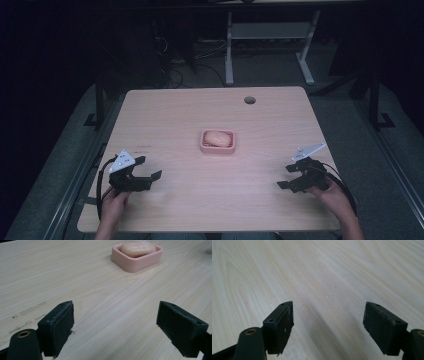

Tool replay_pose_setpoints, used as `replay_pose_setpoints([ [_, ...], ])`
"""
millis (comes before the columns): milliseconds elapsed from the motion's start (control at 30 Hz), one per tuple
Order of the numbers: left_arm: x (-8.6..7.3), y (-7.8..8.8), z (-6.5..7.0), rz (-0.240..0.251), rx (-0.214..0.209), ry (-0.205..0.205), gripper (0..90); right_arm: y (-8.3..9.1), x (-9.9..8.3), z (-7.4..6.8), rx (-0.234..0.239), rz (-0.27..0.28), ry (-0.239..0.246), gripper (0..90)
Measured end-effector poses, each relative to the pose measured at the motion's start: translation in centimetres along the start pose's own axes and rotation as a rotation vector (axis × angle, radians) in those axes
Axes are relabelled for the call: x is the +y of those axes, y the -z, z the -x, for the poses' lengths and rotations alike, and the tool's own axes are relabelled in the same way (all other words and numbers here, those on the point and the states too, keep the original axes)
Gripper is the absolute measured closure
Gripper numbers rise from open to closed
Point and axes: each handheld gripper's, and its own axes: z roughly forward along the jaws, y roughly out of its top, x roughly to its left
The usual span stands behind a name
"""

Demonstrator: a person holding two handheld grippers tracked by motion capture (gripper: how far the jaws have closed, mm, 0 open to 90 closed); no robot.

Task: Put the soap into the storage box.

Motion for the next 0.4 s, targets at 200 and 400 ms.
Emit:
replay_pose_setpoints([
  [200,0.0,-0.1,0.2,-0.007,0.003,0.004,14.2,0.3,-0.8,-0.9,-0.011,0.026,0.010,23.2],
  [400,0.0,-0.2,0.3,-0.010,0.003,-0.006,14.3,0.6,-2.8,-2.7,-0.044,0.095,0.007,20.1],
])
